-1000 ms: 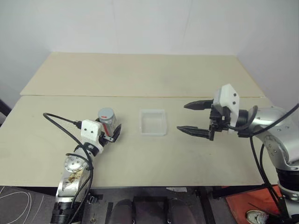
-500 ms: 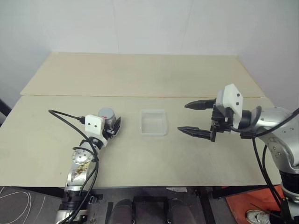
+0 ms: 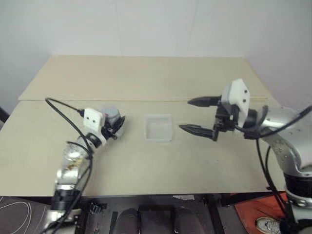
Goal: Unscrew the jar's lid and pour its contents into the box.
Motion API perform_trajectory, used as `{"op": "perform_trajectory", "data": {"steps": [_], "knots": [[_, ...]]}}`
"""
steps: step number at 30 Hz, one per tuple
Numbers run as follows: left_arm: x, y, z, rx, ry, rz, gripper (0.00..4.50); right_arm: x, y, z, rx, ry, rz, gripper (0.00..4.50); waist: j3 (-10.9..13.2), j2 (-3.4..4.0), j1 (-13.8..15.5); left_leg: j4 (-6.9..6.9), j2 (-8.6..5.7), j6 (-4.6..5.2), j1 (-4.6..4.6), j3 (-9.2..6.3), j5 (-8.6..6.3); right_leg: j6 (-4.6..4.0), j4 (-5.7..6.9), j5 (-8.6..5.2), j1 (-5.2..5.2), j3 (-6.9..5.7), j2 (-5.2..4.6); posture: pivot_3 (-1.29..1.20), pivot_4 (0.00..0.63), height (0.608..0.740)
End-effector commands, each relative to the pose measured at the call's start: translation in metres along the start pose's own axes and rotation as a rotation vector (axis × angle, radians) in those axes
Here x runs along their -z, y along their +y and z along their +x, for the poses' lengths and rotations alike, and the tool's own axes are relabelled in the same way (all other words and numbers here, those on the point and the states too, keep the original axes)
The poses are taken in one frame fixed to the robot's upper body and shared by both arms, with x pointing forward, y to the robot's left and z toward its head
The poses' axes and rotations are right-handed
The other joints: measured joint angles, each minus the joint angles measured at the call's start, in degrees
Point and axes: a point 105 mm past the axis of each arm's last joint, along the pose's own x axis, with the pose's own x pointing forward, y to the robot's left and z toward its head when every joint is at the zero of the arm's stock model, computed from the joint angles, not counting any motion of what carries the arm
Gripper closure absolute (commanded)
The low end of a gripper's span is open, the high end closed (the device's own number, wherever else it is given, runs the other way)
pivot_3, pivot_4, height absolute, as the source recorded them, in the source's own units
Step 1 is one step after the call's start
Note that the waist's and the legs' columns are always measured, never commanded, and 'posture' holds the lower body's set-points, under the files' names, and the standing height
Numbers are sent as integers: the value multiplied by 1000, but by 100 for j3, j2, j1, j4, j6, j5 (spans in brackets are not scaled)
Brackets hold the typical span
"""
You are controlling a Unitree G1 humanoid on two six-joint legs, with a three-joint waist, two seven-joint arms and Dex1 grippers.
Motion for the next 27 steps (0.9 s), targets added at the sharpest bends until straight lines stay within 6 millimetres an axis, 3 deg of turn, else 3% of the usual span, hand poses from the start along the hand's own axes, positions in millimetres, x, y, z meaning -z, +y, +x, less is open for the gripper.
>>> {"op": "perform_trajectory", "data": {"steps": [1, 6, 11, 25, 27], "knots": [[-46, -18, 4, 298, -72, -9, 2575, -24, -8, 26, -15, -78, 34, 0, 1, 1, -26, 1, -2, -1, 0, 0, 1, 0, 5, 0, -2, 0, 0, 0, 150, 740], [-67, -30, 20, 507, -74, -24, 2575, -45, -12, 60, -38, -117, 113, 0, 1, 2, -1, -3, -25, 0, -9, -7, 1, 4, 3, -2, -4, -6, -2, 0, 150, 740], [-71, -47, 34, 656, -66, 39, 2575, -56, -7, 81, -50, -120, 143, 0, 1, 2, -5, 0, -31, 2, -32, -6, 0, 5, 2, -1, -15, -11, -3, 0, 150, 740], [-76, -54, 42, 772, -87, 97, 2575, -51, -6, 90, -26, -93, 175, 0, 1, 2, -38, 2, -31, -4, -66, -6, 6, 6, 15, -1, -59, -5, 0, 0, 150, 740], [-76, -54, 42, 773, -89, 94, 2575, -52, -6, 89, -31, -103, 183, 394, 1, 2, -37, 2, -31, -4, -66, -7, 6, 6, 16, -1, -59, -5, 0, 0, 150, 740]]}}
